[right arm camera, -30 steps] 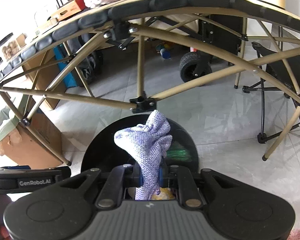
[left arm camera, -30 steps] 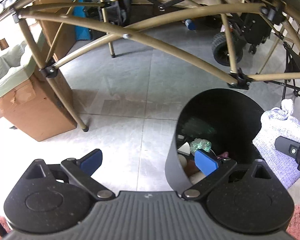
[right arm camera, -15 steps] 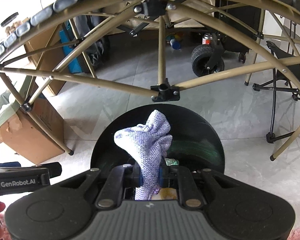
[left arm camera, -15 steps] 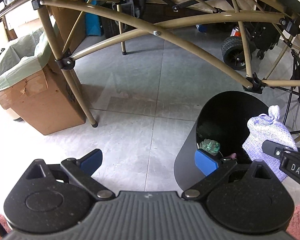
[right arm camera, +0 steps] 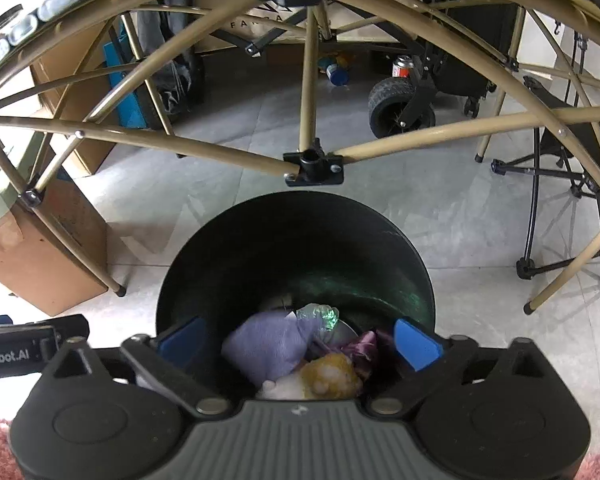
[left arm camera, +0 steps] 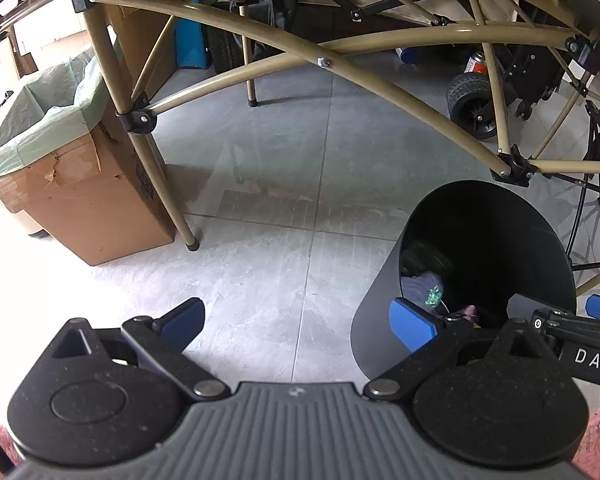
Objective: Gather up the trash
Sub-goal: 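Move the right tool over the bin and open it to drop the pouch, then raise both tools from the bin back up over the table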
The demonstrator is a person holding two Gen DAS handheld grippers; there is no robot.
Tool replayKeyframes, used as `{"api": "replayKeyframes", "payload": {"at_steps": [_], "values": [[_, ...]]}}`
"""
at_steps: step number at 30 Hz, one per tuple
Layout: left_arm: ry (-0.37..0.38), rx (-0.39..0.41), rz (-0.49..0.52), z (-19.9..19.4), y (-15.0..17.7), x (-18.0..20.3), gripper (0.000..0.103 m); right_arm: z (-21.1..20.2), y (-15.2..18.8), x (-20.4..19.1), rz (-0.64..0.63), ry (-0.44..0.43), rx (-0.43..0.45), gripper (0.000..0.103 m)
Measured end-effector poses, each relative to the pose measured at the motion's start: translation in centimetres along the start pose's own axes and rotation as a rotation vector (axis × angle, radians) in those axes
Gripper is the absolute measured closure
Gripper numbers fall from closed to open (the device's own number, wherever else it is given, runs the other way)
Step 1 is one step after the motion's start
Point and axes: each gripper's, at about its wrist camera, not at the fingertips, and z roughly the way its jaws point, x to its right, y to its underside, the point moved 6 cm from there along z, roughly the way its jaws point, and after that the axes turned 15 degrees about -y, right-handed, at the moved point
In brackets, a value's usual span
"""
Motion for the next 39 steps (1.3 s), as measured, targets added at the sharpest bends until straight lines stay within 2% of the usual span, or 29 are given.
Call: {"api": "replayKeyframes", "payload": {"at_steps": [19,28,39], "values": [[0.003,0.017,-0.011,-0.2,0.1,-0.3,0.002,-1.0,0.1,0.0,-0.009,-0.007,0.017,0.0],[0.025,0.152,-0.039,-3.1,-0.7,-0.6,0.002,-3.4,-0.2,-0.1,-0.017,-0.02,0.074,0.0],[0.051,0.326,-0.062,-8.0,-1.6,-0.6,0.0,-9.6,-0.9,-0.7,-0.065,-0.042,0.216,0.0]]}}
